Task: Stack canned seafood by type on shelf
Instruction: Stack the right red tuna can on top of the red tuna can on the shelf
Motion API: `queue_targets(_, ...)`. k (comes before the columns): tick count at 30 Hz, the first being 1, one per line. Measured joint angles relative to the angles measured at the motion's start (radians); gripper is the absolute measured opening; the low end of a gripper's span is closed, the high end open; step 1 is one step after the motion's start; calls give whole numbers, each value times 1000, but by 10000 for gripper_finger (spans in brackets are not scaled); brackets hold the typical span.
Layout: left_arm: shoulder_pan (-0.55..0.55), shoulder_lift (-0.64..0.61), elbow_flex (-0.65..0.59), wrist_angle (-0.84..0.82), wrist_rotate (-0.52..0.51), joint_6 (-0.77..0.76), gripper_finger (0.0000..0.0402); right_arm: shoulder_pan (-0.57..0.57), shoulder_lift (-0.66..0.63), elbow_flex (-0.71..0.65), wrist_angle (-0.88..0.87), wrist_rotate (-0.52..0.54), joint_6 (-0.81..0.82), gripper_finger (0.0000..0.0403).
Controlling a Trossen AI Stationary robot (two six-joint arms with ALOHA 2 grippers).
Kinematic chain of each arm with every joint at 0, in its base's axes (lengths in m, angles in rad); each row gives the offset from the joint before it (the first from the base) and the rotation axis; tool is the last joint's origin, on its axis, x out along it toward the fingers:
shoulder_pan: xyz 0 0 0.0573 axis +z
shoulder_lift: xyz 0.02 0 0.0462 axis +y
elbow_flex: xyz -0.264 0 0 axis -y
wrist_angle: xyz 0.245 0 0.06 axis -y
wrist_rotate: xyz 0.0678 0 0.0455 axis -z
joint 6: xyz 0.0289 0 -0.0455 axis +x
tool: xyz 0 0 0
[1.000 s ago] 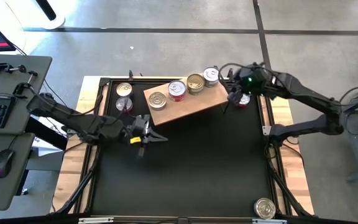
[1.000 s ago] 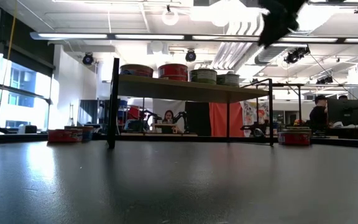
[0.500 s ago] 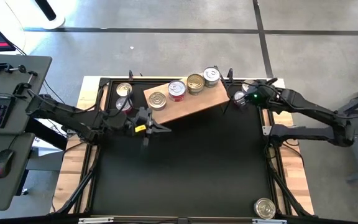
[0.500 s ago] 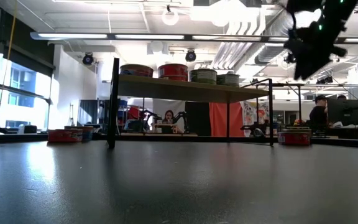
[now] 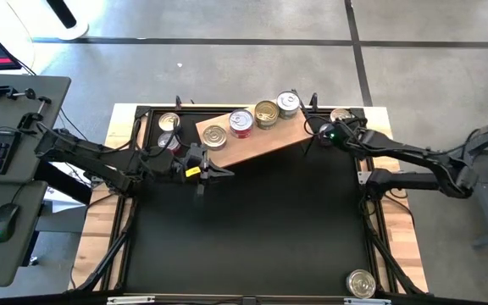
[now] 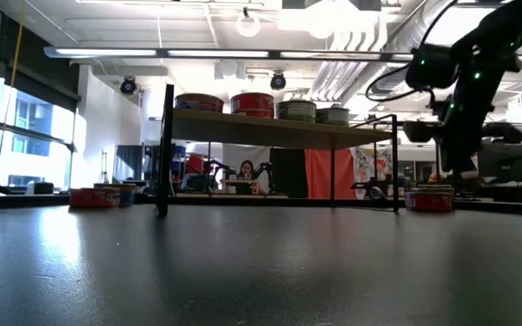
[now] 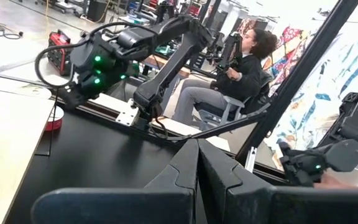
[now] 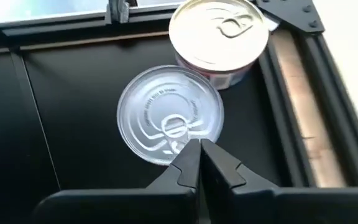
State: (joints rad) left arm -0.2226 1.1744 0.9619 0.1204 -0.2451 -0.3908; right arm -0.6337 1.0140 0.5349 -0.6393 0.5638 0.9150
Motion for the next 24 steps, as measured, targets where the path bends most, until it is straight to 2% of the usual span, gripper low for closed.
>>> queue_targets(6,0,0,0,-1,0,-1,0,-33,118,-20,126,2,-63,0)
queue_targets(13,-2,0,0,-3,0,-26,0,-94,195,-21,212,-52,-384,0)
queue_targets(18,-2,0,0,-3,0,-27,0,-133,227,-21,299,-114,-511,0)
queue_targets(24,-5,0,0,-4,0,-53,0,-141,250,-20,286,-166,-604,0)
